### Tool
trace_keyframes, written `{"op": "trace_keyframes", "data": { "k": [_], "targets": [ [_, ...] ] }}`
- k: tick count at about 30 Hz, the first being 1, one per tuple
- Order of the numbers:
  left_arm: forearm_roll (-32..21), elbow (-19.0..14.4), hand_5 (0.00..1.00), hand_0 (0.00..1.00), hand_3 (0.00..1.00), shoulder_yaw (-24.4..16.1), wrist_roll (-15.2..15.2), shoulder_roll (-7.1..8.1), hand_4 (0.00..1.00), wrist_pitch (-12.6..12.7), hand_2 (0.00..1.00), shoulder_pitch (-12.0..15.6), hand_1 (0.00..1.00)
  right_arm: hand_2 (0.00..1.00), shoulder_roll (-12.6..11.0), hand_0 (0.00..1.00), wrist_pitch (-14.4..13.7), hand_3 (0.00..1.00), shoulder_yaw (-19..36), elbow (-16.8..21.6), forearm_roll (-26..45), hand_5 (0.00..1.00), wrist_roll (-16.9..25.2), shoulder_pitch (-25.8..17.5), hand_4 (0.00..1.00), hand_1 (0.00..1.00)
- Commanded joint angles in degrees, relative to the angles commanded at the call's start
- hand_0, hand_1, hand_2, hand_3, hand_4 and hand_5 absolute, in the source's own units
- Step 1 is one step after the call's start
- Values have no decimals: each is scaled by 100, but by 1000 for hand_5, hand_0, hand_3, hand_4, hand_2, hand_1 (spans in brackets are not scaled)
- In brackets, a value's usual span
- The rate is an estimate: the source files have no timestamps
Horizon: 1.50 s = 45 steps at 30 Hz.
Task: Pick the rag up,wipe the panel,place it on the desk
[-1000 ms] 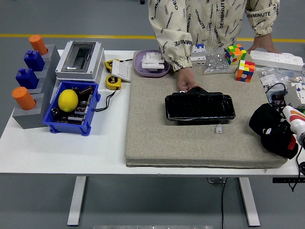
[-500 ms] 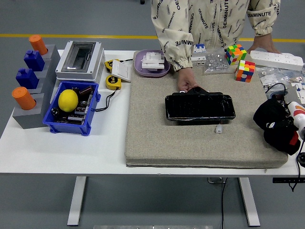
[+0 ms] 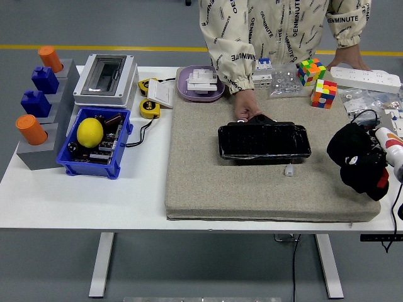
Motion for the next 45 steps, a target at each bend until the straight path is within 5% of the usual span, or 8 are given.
{"op": "trace_keyframes", "data": {
  "k": [5,16,33,45],
  "targets": [
    [1,-8,447,652,581,-1,-3,-5,681,0,695,-18,663,501,-76,348,22,524,-70,171,-636,174,632,-146,891,442],
    [8,-9,448,652,581,-13,-2,-10,681,-1,695,-12,663,499,21,344,-98,521,-131,-167,-2897,163,1029,-213,899,440],
    [-12,-13,448,652,581,11,-1,-12,681,-5,695,-11,662,499,306,350,-122,522,-184,-597,-1841,149,372,-191,905,441],
    [-5,-12,448,652,581,18,0,1,681,-2,695,10,662,507,285,366,136,531,-70,-580,-1639,175,362,-192,886,450]
  ]
}}
